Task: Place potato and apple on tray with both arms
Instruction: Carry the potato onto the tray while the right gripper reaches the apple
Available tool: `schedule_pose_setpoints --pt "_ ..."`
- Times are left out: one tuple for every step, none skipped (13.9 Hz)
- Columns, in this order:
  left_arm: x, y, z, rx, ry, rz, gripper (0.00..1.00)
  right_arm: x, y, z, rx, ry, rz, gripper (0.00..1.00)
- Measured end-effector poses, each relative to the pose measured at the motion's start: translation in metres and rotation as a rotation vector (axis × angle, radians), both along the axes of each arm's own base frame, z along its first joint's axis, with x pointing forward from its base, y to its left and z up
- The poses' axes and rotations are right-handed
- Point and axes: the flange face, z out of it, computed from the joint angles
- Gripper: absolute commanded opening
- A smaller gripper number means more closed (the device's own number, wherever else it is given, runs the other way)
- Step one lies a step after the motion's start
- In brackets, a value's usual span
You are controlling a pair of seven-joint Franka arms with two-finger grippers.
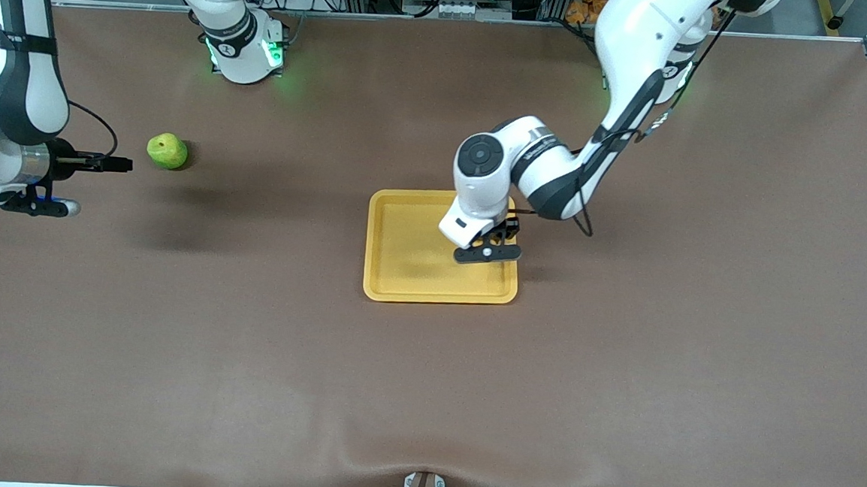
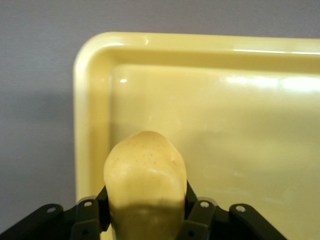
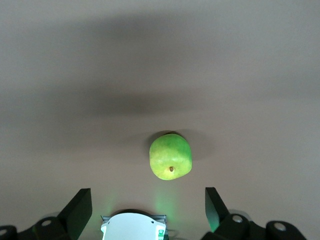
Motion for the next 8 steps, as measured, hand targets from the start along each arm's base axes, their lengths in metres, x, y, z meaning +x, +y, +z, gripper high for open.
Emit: schedule_pose_setpoints --pt "0.003 0.001 -0.005 0.007 0.006 0.004 0.0 -0.005 -0.003 -0.008 0.0 -0.004 -0.007 1.0" --pt "0.005 0.004 -0.008 0.016 0.011 0.011 0.0 -0.01 -0.007 -0.017 0.0 -0.007 -0.016 1.0" --pt "0.007 0.007 -0.01 0.026 0.017 0.016 0.0 -0.016 -0.01 -0.026 0.001 -0.007 -0.023 1.0" --pt "0.007 0.01 -0.012 0.044 0.03 0.02 0.0 -0.021 -0.011 -0.033 0.003 -0.005 -0.027 1.0" --pt "0.004 0.012 -0.018 0.07 0.051 0.021 0.01 -0.026 -0.011 -0.039 0.004 -0.006 -0.029 1.0" --pt "0.0 0.013 -0.025 0.089 0.07 0.019 0.06 -0.03 -0.011 -0.044 0.004 -0.008 -0.031 1.0" --pt "-0.004 0.011 -0.033 0.098 0.082 0.014 0.17 -0.033 -0.013 -0.048 0.003 -0.011 -0.036 1.0" --pt "-0.007 0.01 -0.039 0.103 0.089 0.011 0.38 -0.037 -0.015 -0.053 0.004 -0.016 -0.04 1.0"
